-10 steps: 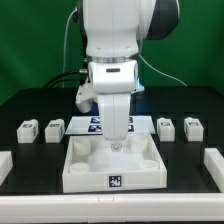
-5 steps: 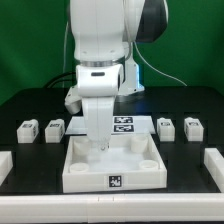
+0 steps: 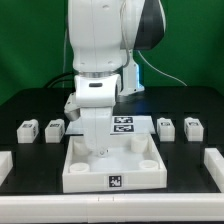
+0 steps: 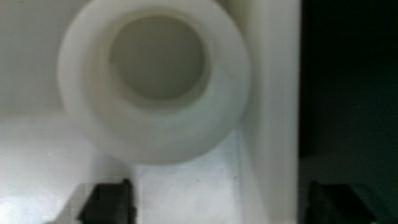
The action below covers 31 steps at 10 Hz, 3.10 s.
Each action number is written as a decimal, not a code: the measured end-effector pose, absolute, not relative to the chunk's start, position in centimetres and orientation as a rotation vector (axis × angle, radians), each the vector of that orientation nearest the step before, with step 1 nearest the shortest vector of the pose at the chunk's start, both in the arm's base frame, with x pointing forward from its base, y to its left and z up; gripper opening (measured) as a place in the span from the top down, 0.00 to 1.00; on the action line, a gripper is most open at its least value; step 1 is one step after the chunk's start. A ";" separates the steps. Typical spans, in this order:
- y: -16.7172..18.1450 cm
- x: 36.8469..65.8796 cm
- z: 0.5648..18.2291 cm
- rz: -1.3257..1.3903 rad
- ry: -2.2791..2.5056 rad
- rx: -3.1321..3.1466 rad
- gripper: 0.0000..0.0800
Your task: Assemble one leg
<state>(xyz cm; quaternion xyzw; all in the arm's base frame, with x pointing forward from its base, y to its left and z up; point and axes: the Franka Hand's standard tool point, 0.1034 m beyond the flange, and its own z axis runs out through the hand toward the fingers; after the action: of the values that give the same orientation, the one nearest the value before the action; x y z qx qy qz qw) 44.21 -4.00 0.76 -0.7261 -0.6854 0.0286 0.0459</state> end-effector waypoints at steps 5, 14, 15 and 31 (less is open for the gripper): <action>-4.0 44.5 0.8 0.075 -2.096 -2.225 0.91; -2.8 45.1 0.8 0.052 -2.139 -2.184 0.91; -1.6 45.7 0.8 0.035 -2.155 -2.166 0.91; 5.1 49.1 0.7 -0.032 -2.122 -2.166 0.21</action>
Offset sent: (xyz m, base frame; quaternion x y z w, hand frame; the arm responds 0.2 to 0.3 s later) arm 0.0000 0.0000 0.0000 0.0000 0.0000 0.0000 1.0000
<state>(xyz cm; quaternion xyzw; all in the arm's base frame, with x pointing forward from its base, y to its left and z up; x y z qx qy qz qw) 49.08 5.15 0.66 -0.7132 -0.6988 -0.0104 0.0548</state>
